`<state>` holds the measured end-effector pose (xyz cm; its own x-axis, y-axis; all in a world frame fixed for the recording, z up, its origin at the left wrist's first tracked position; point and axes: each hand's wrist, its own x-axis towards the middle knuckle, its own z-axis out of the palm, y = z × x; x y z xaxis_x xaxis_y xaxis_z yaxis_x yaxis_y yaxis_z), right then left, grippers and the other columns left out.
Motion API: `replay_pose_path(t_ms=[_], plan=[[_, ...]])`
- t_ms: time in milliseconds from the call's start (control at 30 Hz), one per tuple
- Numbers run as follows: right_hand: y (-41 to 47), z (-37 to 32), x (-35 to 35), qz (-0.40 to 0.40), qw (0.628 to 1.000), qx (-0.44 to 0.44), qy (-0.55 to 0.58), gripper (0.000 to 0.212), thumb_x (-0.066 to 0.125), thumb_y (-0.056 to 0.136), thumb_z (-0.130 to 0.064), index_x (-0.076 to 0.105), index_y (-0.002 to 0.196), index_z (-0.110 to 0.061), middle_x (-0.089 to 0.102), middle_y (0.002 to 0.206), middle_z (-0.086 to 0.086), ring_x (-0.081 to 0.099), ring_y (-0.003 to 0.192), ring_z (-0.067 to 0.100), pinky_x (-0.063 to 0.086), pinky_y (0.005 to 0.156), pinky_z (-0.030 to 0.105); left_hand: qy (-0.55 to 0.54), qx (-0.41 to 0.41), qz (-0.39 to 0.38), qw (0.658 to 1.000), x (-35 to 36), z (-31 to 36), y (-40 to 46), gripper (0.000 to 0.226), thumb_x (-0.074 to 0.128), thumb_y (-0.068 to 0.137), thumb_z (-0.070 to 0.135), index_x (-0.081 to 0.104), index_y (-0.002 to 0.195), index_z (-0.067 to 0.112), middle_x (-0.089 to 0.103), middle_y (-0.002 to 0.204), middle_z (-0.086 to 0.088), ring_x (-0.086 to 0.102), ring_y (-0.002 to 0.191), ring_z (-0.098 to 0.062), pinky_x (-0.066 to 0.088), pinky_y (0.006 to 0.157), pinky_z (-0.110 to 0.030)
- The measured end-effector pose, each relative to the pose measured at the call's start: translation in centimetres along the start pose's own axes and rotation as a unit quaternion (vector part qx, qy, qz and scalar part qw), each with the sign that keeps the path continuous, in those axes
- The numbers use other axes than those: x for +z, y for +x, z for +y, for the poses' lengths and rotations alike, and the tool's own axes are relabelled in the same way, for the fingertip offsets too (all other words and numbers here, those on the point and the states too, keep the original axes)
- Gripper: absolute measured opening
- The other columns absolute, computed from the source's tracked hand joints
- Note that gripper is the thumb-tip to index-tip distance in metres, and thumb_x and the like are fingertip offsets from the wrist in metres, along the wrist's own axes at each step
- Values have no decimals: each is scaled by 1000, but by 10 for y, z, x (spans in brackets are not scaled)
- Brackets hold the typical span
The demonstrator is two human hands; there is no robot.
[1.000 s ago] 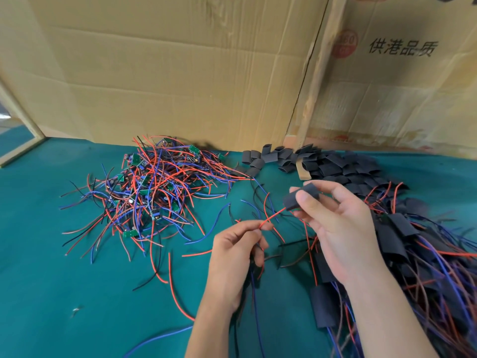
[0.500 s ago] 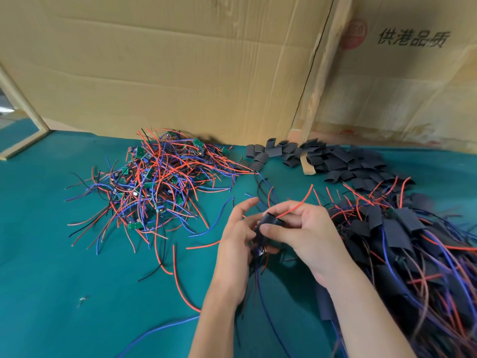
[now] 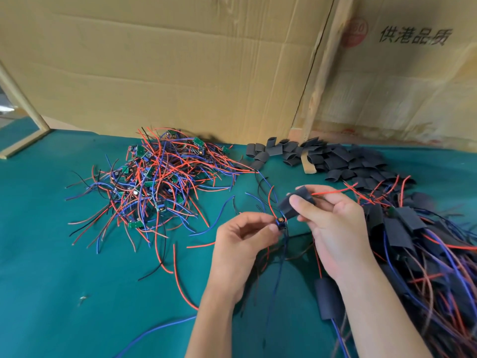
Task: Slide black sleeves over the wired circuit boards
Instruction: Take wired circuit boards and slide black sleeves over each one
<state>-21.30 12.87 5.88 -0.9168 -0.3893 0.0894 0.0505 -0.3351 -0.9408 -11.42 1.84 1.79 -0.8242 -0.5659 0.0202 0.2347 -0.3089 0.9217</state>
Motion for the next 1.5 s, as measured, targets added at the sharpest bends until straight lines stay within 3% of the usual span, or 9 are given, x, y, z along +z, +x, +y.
replay_pose_path(t_ms=[267, 400, 533, 633, 767, 1033, 1200, 1333, 1500], plan=[[-1, -3, -1, -47, 998, 3, -34, 20, 74, 82, 4, 72, 95, -12, 79, 91, 11, 72, 80, 15, 52, 61, 18, -15, 11, 18, 1000, -2, 0, 1, 20, 82, 68, 6, 77, 87, 13, 72, 85, -6, 63, 74, -14, 51, 72, -22], [-1, -2, -1, -53, 998, -2, -37, 21, 73, 84, 6, 73, 96, -11, 79, 93, 12, 73, 84, 17, 52, 64, 20, -4, 7, 26, 1000, 0, -1, 1, 22, 78, 77, -7, 77, 87, 13, 74, 86, -7, 64, 73, -13, 52, 71, -21], [-1, -3, -2, -74, 997, 3, -21, 24, 69, 84, 11, 71, 101, -5, 78, 97, 14, 74, 87, 17, 53, 66, 20, 2, 17, 44, 999, -1, 1, 1, 15, 76, 81, -2, 75, 92, 8, 73, 85, -7, 62, 70, -12, 51, 68, -20], [-1, -5, -4, -92, 995, 26, 0, 26, 68, 83, 10, 70, 105, -3, 77, 103, 18, 74, 93, 20, 55, 71, 20, -40, 3, 41, 998, -1, 4, 0, 17, 75, 81, -3, 75, 92, 9, 72, 86, -10, 62, 73, -18, 51, 73, -27], [-1, -3, -5, -105, 994, 33, -15, 27, 68, 84, 9, 69, 106, -5, 76, 108, 19, 73, 102, 25, 54, 84, 26, -59, -4, 27, 998, 0, 7, -2, 23, 86, 66, 3, 76, 83, 15, 70, 82, -9, 66, 73, -21, 55, 68, -25], [-1, -5, -5, -93, 995, 20, 8, 39, 75, 69, -9, 68, 108, -2, 77, 103, 19, 74, 97, 20, 55, 74, 20, -57, -17, -1, 998, 0, 9, -3, 21, 83, 69, 9, 81, 88, 17, 75, 87, -9, 67, 82, -24, 58, 78, -26], [0, -2, -4, -104, 994, 32, 18, 45, 76, 71, -8, 67, 114, 2, 76, 106, 22, 73, 101, 25, 58, 88, 27, -82, -29, -9, 996, 1, 11, -3, 21, 78, 70, 6, 78, 90, 12, 75, 88, -14, 72, 79, -23, 58, 69, -24], [0, -4, -6, -114, 993, 39, 6, 47, 78, 69, -12, 68, 114, -1, 75, 109, 22, 72, 103, 26, 57, 87, 27, -94, -54, 8, 994, 1, 10, -2, 24, 77, 68, 3, 70, 91, 5, 71, 80, -13, 70, 71, -23, 59, 64, -23], [-1, -4, -6, -116, 991, 62, 30, 45, 79, 69, -16, 70, 111, -4, 74, 107, 25, 73, 104, 27, 60, 85, 29, -111, -62, -36, 991, -1, 10, -3, 26, 76, 71, 1, 64, 94, 2, 72, 76, -13, 72, 70, -24, 58, 64, -26]])
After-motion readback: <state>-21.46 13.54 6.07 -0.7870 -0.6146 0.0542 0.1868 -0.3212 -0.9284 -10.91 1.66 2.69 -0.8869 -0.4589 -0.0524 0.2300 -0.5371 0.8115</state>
